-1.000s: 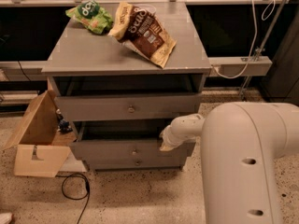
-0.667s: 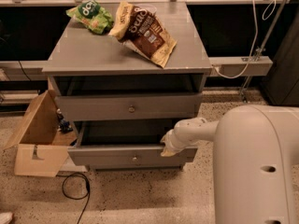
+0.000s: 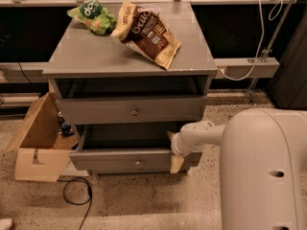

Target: Open middle drawer

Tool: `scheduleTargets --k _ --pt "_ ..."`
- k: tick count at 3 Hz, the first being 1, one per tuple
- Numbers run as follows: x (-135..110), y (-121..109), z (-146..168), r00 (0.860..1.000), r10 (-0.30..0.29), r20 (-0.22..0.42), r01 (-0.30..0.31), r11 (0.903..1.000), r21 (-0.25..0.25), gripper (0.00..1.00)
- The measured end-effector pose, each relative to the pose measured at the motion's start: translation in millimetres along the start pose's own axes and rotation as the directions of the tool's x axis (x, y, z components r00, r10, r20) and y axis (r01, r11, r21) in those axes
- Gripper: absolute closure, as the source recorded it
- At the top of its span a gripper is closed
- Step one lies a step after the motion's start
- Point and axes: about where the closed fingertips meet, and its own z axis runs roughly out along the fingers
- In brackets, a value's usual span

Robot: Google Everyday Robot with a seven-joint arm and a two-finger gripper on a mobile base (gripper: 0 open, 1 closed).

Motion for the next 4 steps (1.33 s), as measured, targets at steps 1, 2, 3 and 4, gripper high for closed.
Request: scheduleTargets --k 1,2,3,4 --pt "0 15 3 1.000 -0.015 -0.013 0.014 0.9963 -0.085 0.00" --pt "3 37 -2 0.999 -0.017 -0.042 0.010 0.9864 -0.164 0.00" --pt "7 57 -4 0.997 -0.012 -0.077 -0.008 0.9698 -0.244 0.19" --pt "11 76 -8 0.994 -0.008 -0.106 -0.025 0.9508 -0.309 0.42"
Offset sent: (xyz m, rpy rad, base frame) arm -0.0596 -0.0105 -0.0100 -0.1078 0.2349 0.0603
